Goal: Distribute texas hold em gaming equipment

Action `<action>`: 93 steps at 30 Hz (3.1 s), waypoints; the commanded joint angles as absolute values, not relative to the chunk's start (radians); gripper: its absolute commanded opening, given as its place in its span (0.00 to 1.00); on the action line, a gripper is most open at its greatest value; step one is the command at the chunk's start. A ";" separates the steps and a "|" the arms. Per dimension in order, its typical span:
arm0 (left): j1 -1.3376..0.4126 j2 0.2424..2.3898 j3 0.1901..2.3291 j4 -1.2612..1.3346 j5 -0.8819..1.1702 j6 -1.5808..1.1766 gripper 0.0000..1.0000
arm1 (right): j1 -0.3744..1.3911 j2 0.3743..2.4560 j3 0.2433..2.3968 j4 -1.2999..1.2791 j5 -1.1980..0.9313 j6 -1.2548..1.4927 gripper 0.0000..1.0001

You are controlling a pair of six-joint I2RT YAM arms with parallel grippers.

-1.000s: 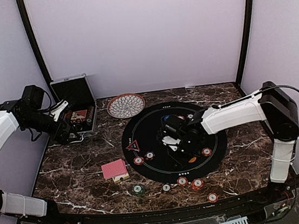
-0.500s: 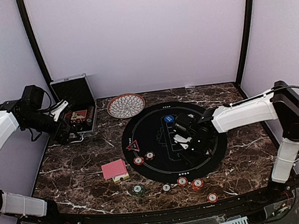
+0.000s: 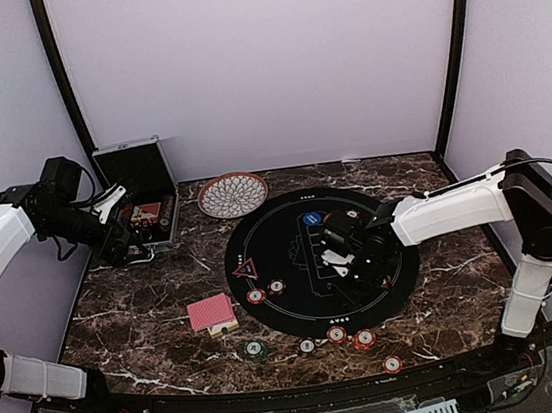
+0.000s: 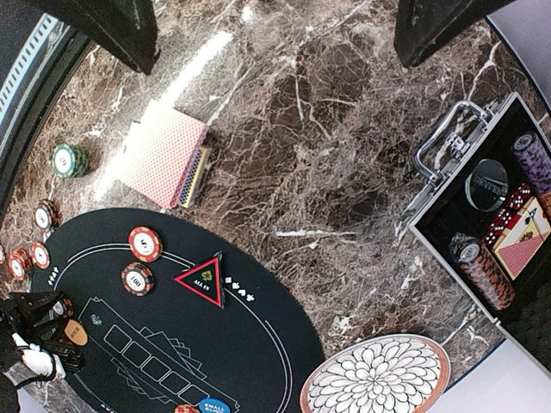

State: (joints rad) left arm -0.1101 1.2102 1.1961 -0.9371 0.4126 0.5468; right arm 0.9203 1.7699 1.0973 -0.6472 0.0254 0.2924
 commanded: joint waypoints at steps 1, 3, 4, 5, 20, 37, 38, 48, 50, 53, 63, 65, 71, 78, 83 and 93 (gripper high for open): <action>-0.115 1.205 1.215 -0.965 0.453 0.563 0.99 | 0.916 1.741 1.106 -0.642 0.020 0.298 0.50; -0.115 1.204 1.215 -0.965 0.460 0.562 0.99 | 0.916 1.740 1.106 -0.645 0.021 0.298 0.51; -0.115 1.205 1.215 -0.965 0.461 0.562 0.99 | 0.916 1.739 1.107 -0.646 0.022 0.298 0.51; -0.115 1.205 1.215 -0.966 0.462 0.562 0.99 | 0.916 1.738 1.108 -0.648 0.023 0.298 0.51; -0.115 1.215 1.219 -0.946 0.421 0.541 0.99 | 1.090 1.764 1.406 -0.733 0.019 0.256 0.66; -0.114 1.213 1.228 -0.967 0.400 0.541 0.99 | 1.273 2.056 1.723 -0.777 -0.113 0.027 0.78; -0.114 1.211 1.230 -0.970 0.402 0.541 0.99 | 1.274 2.060 1.725 -0.778 -0.115 0.022 0.77; -0.114 1.194 1.235 -0.990 0.412 0.541 0.99 | 1.292 2.092 1.707 -0.769 -0.136 0.005 0.75; -0.114 1.195 1.236 -0.994 0.414 0.540 0.99 | 1.297 2.104 1.710 -0.771 -0.133 0.006 0.76; -0.114 1.190 1.236 -0.999 0.414 0.541 0.99 | 1.304 2.123 1.719 -0.772 -0.134 -0.025 0.77; -0.114 1.172 1.236 -1.010 0.416 0.541 0.99 | 1.310 2.188 1.778 -0.789 -0.129 -0.048 0.72; -0.114 1.171 1.238 -1.012 0.416 0.541 0.99 | 1.310 2.195 1.782 -0.791 -0.127 -0.052 0.71; -0.114 1.170 1.242 -1.013 0.420 0.541 0.99 | 1.310 2.216 1.787 -0.792 -0.123 -0.057 0.67; -0.114 1.169 1.250 -1.019 0.420 0.543 0.99 | 1.310 2.228 1.788 -0.793 -0.117 -0.063 0.65; -0.114 1.167 1.247 -1.019 0.422 0.544 0.99 | 1.310 2.235 1.794 -0.791 -0.118 -0.063 0.61; -0.114 1.168 1.244 -1.017 0.417 0.548 0.99 | 1.310 2.231 1.797 -0.787 -0.113 -0.063 0.49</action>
